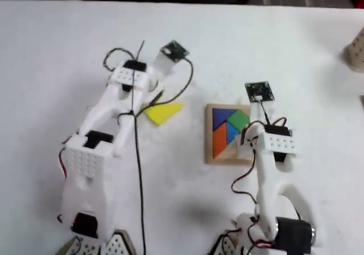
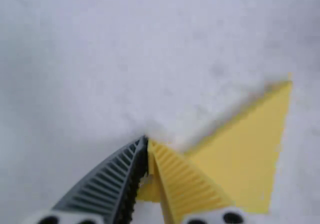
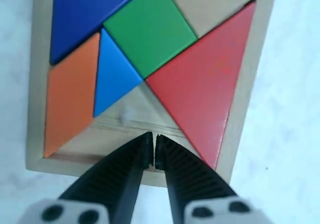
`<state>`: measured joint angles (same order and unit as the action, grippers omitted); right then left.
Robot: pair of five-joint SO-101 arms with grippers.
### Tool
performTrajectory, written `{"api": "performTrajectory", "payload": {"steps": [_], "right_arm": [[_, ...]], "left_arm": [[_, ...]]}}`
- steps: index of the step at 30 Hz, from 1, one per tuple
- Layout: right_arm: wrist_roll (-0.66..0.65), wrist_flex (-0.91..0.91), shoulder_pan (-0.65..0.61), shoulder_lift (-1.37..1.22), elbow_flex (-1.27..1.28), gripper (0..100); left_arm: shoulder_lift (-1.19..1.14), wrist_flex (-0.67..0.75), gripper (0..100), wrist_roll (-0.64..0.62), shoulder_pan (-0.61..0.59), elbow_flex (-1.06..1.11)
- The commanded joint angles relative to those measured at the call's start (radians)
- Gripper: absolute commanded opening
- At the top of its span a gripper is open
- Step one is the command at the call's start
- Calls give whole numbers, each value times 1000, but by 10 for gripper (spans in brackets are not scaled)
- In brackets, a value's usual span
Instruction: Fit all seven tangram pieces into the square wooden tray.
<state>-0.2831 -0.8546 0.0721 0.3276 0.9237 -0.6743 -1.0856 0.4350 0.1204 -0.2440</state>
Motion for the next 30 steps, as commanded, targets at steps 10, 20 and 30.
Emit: {"api": "performTrajectory", "payload": {"steps": [10, 20, 30], "right_arm": [[-20, 33, -1, 42, -2, 16], [-20, 31, -1, 42, 0, 16], [-20, 35, 1, 44, 12, 16]], "left_arm": [[297, -64, 21, 26, -71, 351], [822, 313, 23, -175, 25, 970], [929, 597, 23, -407, -10, 1100]]}}
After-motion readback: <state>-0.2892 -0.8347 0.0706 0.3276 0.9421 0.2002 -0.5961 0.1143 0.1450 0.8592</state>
